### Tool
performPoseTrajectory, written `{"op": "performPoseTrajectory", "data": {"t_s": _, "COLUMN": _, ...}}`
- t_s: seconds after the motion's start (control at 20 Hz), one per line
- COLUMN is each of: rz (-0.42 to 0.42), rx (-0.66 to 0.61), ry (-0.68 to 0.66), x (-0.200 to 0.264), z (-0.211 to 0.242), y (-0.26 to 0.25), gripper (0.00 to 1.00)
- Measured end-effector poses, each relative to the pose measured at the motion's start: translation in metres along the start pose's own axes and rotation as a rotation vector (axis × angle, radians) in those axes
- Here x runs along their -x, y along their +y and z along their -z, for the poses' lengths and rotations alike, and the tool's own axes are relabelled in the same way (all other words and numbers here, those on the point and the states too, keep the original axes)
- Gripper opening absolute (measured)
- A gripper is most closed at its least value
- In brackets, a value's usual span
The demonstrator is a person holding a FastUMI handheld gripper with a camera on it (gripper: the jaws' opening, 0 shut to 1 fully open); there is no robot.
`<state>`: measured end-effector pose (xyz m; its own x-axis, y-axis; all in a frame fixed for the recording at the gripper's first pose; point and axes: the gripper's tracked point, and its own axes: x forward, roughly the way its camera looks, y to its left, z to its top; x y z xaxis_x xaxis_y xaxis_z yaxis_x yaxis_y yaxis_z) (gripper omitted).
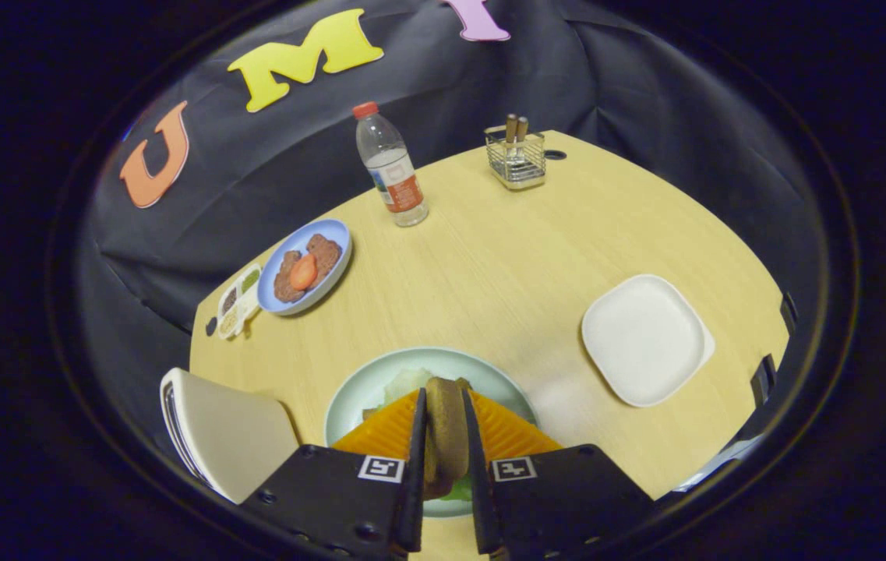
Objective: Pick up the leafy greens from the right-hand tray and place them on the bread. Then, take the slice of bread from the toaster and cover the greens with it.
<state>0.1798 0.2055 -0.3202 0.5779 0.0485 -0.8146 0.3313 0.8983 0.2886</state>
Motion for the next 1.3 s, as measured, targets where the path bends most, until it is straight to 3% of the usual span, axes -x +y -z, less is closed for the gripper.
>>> {"op": "performPoseTrajectory", "data": {"t_s": 0.2, "rz": -0.002, "rx": 0.024, "ry": 0.041, "x": 0.001, "z": 0.008, "y": -0.005, "gripper": 0.35}}
{"op": "performPoseTrajectory", "data": {"t_s": 0.4, "rz": -0.059, "rx": 0.091, "ry": 0.051, "x": 0.007, "z": 0.010, "y": 0.003, "gripper": 0.47}}
{"op": "performPoseTrajectory", "data": {"t_s": 0.55, "rz": -0.106, "rx": 0.211, "ry": 0.021, "x": 0.020, "z": 0.004, "y": 0.012, "gripper": 0.60}}
{"op": "performPoseTrajectory", "data": {"t_s": 0.65, "rz": -0.116, "rx": 0.291, "ry": -0.031, "x": 0.037, "z": -0.008, "y": 0.014, "gripper": 0.76}}
{"op": "performPoseTrajectory", "data": {"t_s": 0.8, "rz": -0.119, "rx": 0.370, "ry": -0.103, "x": 0.065, "z": -0.025, "y": 0.011, "gripper": 0.84}}
{"op": "performPoseTrajectory", "data": {"t_s": 1.0, "rz": -0.164, "rx": 0.442, "ry": -0.200, "x": 0.108, "z": -0.051, "y": 0.013, "gripper": 0.93}}
{"op": "performPoseTrajectory", "data": {"t_s": 1.3, "rz": -0.235, "rx": 0.536, "ry": -0.348, "x": 0.176, "z": -0.080, "y": 0.024, "gripper": 0.98}}
